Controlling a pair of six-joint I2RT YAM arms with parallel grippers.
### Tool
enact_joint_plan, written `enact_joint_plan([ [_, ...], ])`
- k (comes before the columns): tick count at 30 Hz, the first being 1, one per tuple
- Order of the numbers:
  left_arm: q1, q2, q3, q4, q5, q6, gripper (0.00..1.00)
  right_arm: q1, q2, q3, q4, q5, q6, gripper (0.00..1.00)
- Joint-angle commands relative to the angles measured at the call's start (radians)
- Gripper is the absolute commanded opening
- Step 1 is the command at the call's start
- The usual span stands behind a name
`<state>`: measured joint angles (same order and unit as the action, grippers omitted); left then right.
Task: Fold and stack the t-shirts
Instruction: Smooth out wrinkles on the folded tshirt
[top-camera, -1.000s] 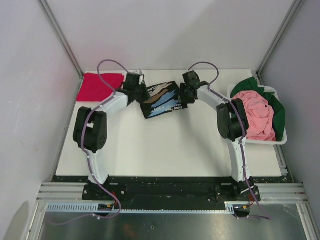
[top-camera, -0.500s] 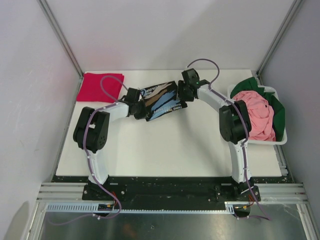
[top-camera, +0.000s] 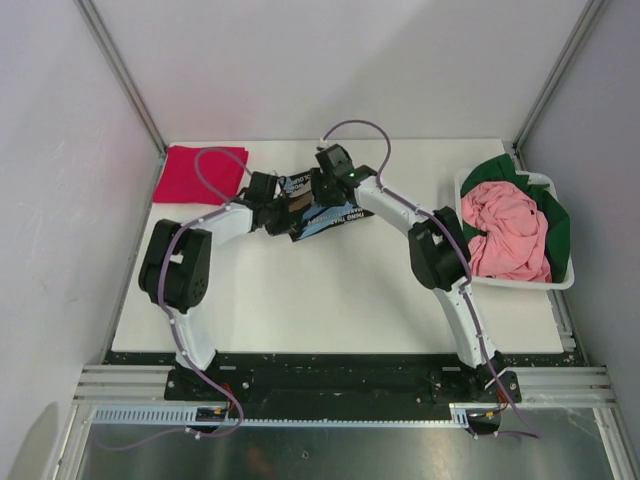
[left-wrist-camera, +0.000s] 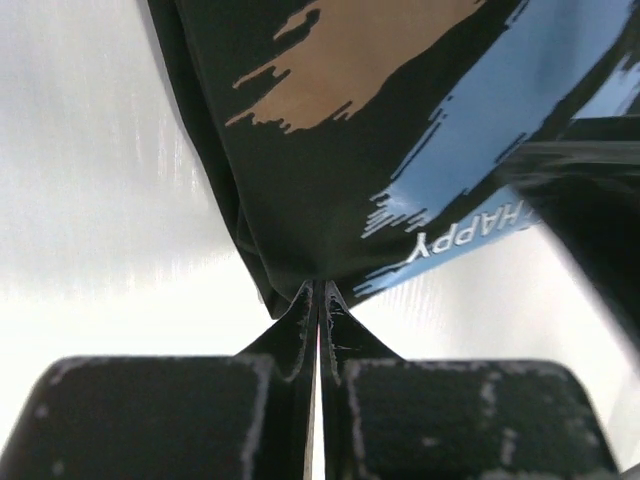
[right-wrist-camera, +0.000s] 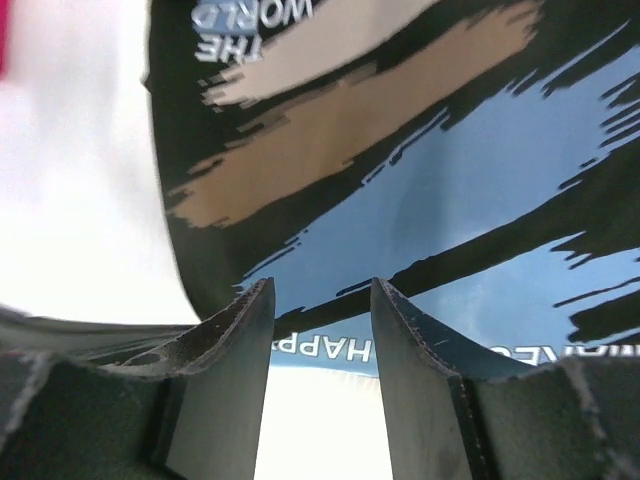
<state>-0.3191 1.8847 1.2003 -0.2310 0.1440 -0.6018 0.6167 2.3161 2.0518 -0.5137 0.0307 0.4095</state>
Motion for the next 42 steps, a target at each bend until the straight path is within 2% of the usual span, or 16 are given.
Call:
enact_joint_plan([
  [1,0.029,-0.115,0.027,-0.01,0.029,0.013,0.0,-0.003,0.059,-0.024,-0.043,0.045,0.001,0.48],
  [7,0.107,-0.144,0.096,-0.02,0.06,-0.001,0.0,0.024,0.068,-0.073,-0.107,0.126,-0.008,0.55],
  [9,0.143,-0.137,0.111,-0.021,0.071,-0.01,0.05,0.031,0.046,-0.12,-0.118,0.162,-0.004,0.58],
  [13,0.209,-0.128,0.115,-0.021,0.046,-0.013,0.18,0.031,-0.026,-0.266,-0.107,0.204,0.029,0.6],
  [17,0.275,-0.109,0.116,-0.022,-0.01,0.009,0.27,0.028,-0.124,-0.445,-0.079,0.221,0.081,0.61],
  [24,0.337,-0.019,0.186,-0.035,-0.089,0.086,0.33,0.035,-0.317,-0.749,0.013,0.161,0.178,0.61],
  [30,0.346,0.087,0.307,-0.076,-0.197,0.136,0.4,0.1,-0.417,-0.797,0.042,0.172,0.193,0.61],
  [34,0.349,0.158,0.39,-0.111,-0.249,0.16,0.41,0.108,-0.467,-0.798,0.049,0.161,0.193,0.61],
  [42,0.347,0.27,0.489,-0.172,-0.275,0.197,0.41,0.106,-0.572,-0.798,0.047,0.154,0.2,0.62],
])
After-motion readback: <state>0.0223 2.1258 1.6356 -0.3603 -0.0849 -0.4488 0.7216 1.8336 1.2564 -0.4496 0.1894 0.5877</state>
